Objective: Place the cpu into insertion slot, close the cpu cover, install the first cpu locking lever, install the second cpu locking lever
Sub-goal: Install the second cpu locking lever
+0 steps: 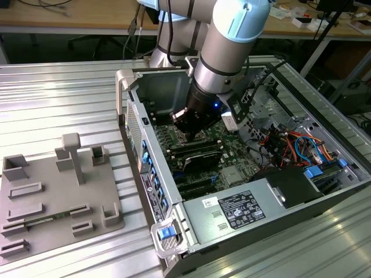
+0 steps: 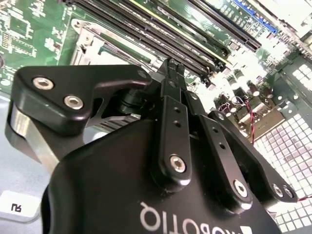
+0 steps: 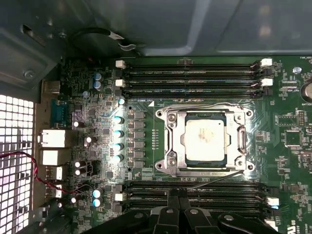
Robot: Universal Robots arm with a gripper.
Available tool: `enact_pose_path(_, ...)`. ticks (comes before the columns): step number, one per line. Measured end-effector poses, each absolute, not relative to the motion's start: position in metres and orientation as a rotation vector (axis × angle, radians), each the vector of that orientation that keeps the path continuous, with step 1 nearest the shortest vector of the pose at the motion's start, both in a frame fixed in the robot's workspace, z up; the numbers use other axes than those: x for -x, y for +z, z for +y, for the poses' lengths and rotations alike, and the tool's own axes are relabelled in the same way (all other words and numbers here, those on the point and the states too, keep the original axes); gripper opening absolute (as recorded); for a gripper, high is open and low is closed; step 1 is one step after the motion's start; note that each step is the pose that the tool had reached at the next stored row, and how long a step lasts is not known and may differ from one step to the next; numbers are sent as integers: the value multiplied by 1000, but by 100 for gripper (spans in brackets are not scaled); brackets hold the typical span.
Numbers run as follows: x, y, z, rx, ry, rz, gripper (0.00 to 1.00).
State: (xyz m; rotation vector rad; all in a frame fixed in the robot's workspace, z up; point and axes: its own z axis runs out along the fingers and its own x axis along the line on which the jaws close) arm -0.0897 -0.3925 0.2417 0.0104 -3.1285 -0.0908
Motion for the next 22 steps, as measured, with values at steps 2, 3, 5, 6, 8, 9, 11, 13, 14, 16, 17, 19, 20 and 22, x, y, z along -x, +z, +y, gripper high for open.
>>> enact_pose_path(2,92,239,-392,-11,-98,-3129,11)
enact_pose_path(3,92,238,-392,-11,-100,-3129,11)
enact_pose_path(5,92,238,-392,-11,-99,-3128,11)
enact_pose_path(6,92,238,-392,-11,-99,-3128,11)
enact_pose_path(8,92,237,-392,-11,-99,-3128,11)
enact_pose_path(9,92,237,-392,-11,-99,-3128,11)
enact_pose_path(11,92,237,-392,-11,-99,-3128,11)
enact_pose_path(13,92,236,-392,-11,-99,-3128,11)
enact_pose_path(14,92,235,-392,-11,-99,-3128,11)
enact_pose_path(16,92,235,-392,-11,-99,-3128,11)
enact_pose_path(17,92,235,-392,-11,-99,-3128,11)
enact_pose_path(19,92,235,-392,-11,-99,-3128,11)
enact_pose_path(20,92,235,-392,-11,-99,-3128,11)
enact_pose_path(22,92,235,-392,-11,-99,-3128,11)
